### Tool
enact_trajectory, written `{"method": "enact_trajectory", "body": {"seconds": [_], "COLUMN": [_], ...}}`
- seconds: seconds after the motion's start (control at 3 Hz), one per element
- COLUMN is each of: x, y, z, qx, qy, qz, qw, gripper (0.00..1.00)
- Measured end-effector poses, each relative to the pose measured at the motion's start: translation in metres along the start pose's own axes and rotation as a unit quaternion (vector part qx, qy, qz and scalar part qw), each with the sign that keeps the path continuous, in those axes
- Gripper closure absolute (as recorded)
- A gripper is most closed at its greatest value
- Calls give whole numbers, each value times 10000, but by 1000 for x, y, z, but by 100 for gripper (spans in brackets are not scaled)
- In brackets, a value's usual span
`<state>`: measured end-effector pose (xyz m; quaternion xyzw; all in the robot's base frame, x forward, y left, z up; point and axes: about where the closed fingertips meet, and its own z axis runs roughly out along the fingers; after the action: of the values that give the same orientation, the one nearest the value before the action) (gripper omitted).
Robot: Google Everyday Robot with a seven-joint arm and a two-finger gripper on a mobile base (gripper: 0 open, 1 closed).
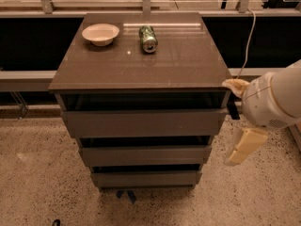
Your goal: Open top drawer
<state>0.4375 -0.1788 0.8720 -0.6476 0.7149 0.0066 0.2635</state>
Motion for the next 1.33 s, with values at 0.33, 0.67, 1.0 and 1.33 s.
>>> {"method": "enact_trajectory", "body": {"seconds": [0.33, 0.67, 1.0, 1.33], "x": [-1, -4, -6, -23], "y": [4, 18, 23, 10], "z": [48, 111, 154, 190], "qx": [-141, -239, -129, 48], "qy": [57, 7, -10, -110], "qz": [-60, -237, -366, -575], "qw": [9999, 9994, 9992, 9983], "gripper": [0, 0, 0, 0]}}
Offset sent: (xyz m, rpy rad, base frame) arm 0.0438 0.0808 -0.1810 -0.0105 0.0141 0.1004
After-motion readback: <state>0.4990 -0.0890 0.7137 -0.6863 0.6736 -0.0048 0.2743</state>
